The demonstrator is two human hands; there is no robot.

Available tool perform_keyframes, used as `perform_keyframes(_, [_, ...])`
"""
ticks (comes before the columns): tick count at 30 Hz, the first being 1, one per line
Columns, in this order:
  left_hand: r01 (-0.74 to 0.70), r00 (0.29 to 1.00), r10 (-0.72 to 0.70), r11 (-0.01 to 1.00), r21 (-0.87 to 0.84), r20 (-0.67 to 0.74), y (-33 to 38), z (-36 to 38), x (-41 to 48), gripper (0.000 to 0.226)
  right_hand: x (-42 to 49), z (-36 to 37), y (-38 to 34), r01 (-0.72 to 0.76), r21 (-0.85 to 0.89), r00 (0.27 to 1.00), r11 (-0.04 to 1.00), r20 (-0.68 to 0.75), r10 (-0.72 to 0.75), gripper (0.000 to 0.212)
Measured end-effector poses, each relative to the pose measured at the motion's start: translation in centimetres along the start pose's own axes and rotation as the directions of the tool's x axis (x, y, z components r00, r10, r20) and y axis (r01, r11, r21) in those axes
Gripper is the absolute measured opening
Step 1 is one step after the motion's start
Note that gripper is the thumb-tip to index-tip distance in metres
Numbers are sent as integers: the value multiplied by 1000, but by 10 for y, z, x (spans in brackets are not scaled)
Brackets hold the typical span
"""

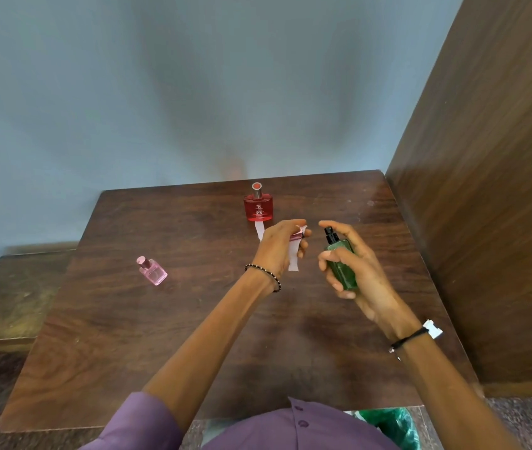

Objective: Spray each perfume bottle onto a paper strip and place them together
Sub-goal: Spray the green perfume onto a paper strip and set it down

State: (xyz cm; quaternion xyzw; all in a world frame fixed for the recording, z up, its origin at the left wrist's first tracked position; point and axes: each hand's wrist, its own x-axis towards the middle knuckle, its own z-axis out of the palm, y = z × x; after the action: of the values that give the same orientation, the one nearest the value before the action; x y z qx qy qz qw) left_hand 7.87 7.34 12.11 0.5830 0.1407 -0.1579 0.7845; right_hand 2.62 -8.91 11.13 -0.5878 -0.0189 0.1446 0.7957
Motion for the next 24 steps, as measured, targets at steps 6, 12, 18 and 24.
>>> perform_keyframes(6, [-148,989,148,985,88,5,-8,0,-3,25,-1,1,2,-34,124,998,992,47,28,54])
perform_keyframes(12, [-152,988,153,987,43,-32,-5,4,-6,32,-2,2,-1,-5,97,999,995,37,1,48])
perform_keyframes(18, [-200,957,213,976,83,-195,-8,11,-10,29,-2,9,-5,2,-337,985,942,-163,-60,44])
perform_keyframes(24, [-212,930,237,970,117,-281,-12,19,-13,22,-4,15,-3,74,-662,976,746,-106,-191,51])
